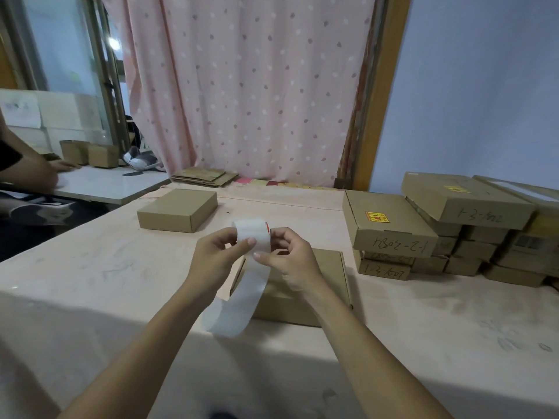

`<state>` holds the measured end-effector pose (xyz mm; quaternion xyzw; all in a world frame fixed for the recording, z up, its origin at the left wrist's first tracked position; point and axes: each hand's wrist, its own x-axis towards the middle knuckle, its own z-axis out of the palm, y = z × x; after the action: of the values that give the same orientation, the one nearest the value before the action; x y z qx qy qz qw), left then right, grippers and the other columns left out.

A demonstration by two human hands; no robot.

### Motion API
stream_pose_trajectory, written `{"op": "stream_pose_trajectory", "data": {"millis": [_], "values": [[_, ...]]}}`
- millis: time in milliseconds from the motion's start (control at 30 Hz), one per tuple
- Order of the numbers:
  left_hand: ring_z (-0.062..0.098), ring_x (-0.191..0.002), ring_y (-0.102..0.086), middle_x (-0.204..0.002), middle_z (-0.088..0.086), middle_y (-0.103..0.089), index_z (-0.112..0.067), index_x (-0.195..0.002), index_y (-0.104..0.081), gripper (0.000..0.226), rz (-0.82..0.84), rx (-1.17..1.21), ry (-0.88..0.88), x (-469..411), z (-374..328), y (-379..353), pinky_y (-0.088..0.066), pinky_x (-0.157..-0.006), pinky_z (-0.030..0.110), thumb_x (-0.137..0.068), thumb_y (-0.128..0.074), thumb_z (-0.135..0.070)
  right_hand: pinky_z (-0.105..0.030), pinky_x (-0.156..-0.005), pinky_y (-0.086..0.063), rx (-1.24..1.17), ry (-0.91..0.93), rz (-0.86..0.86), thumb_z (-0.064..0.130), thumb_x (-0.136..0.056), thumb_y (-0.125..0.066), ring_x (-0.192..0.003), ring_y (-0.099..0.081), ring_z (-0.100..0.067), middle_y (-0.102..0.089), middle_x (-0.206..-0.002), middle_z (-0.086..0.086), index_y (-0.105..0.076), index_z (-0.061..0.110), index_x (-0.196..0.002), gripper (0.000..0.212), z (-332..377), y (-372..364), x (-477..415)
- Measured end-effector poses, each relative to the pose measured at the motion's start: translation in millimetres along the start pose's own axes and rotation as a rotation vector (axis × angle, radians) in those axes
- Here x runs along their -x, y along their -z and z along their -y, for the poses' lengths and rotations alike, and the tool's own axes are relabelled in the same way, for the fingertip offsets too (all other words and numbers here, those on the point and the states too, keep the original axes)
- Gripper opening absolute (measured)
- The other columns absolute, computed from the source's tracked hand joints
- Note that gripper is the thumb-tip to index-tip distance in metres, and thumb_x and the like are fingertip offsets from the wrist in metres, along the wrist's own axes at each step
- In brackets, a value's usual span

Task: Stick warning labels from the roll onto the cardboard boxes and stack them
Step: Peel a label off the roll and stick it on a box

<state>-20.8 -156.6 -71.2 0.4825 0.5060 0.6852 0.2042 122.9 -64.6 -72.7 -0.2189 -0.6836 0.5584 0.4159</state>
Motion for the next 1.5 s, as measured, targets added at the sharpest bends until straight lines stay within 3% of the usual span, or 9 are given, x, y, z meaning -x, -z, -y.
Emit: {"op": "stream_pose_trajectory", "data": {"millis": [133,267,600,767,900,1033,1167,1333,1500], "values": [[0.008,-0.081,-0.053,-0.085,0.008,-0.067,-0.017,-0.091,-0.081,0.01,-0.074,-0.218,-0.109,2.7,-0.1,10.8,-0.039,-0.077,0.03,-0.082,-0.083,-0.018,-0.017,-0.072,-0.047,-0.085,-0.056,0.004,0.024,-0.095,-0.073,-0.082,-0.061,-0.011,-0.069,-0.091,-0.004,-0.074,0.006,-0.099,0.019,7.3,-5.0,-4.7],[0.007,-0.088,-0.054,-0.085,-0.001,-0.063,-0.016,-0.091,-0.079,0.016,-0.114,-0.346,-0.194,5.3,0.7,23.0,-0.04,-0.077,0.015,-0.079,-0.084,-0.007,-0.017,-0.076,-0.049,-0.131,-0.04,0.027,0.016,-0.094,-0.074,-0.08,-0.063,-0.01,-0.072,-0.089,-0.004,-0.075,0.006,-0.097,0.01,7.3,-18.8,-9.3],[0.024,-0.106,-0.067,-0.107,0.009,-0.076,-0.015,-0.101,-0.081,0.02,-0.082,0.036,0.026,10.4,-22.6,53.1,-0.048,-0.098,0.043,-0.084,-0.075,-0.025,-0.02,-0.08,-0.056,-0.003,0.055,0.067,-0.011,-0.087,-0.07,-0.082,-0.067,-0.004,-0.074,-0.092,-0.001,-0.074,0.009,-0.098,0.024,5.1,-50.5,-5.9],[0.014,-0.084,-0.055,-0.093,0.007,-0.072,-0.023,-0.085,-0.081,0.012,-0.184,-0.158,-0.033,11.9,-12.6,65.8,-0.038,-0.078,0.036,-0.074,-0.087,-0.023,-0.024,-0.085,-0.053,-0.116,-0.013,0.129,-0.005,-0.091,-0.066,-0.09,-0.068,-0.01,-0.075,-0.098,0.0,-0.074,0.013,-0.101,0.023,2.5,-57.9,-4.4],[0.015,-0.091,-0.056,-0.086,-0.013,-0.067,-0.027,-0.082,-0.077,0.02,-0.172,-0.402,-0.224,17.3,-6.2,68.2,-0.043,-0.084,0.041,-0.075,-0.086,-0.011,-0.022,-0.079,-0.046,-0.173,-0.065,0.084,0.023,-0.097,-0.069,-0.085,-0.061,-0.007,-0.073,-0.094,0.003,-0.076,0.014,-0.101,0.012,6.5,-61.5,-9.3],[0.014,-0.096,-0.054,-0.095,-0.014,-0.071,-0.021,-0.09,-0.078,0.016,-0.131,-0.581,-0.339,21.7,-8.4,71.3,-0.043,-0.087,0.043,-0.075,-0.079,-0.024,-0.018,-0.078,-0.05,-0.186,0.002,0.073,0.017,-0.092,-0.075,-0.079,-0.064,-0.005,-0.073,-0.088,0.0,-0.076,0.005,-0.1,0.014,3.8,-64.5,-10.8],[0.007,-0.088,-0.052,-0.101,0.001,-0.069,-0.031,-0.096,-0.081,0.031,-0.077,-0.243,-0.025,22.5,-18.0,71.1,-0.04,-0.082,0.03,-0.067,-0.082,-0.042,-0.019,-0.078,-0.053,-0.092,0.079,0.067,0.007,-0.088,-0.079,-0.085,-0.07,-0.006,-0.077,-0.088,0.006,-0.077,0.009,-0.094,0.007,1.6,-62.9,-9.8],[0.014,-0.081,-0.05,-0.093,0.002,-0.075,-0.021,-0.093,-0.082,0.015,-0.121,-0.091,-0.028,18.4,-19.7,71.9,-0.039,-0.079,0.037,-0.078,-0.084,-0.021,-0.046,-0.098,-0.056,0.063,0.128,0.108,0.015,-0.079,-0.081,-0.104,-0.071,-0.028,-0.078,-0.1,0.0,-0.078,0.023,-0.093,0.017,-7.0,-65.3,-7.3],[0.018,-0.088,-0.057,-0.088,-0.019,-0.068,-0.022,-0.084,-0.076,0.013,-0.163,-0.541,-0.327,20.2,-2.6,75.4,-0.044,-0.078,0.039,-0.073,-0.082,-0.018,-0.017,-0.08,-0.049,-0.142,0.015,0.138,0.019,-0.092,-0.074,-0.087,-0.061,-0.011,-0.073,-0.095,0.001,-0.075,0.01,-0.106,0.017,-0.5,-58.1,-6.4]]}}
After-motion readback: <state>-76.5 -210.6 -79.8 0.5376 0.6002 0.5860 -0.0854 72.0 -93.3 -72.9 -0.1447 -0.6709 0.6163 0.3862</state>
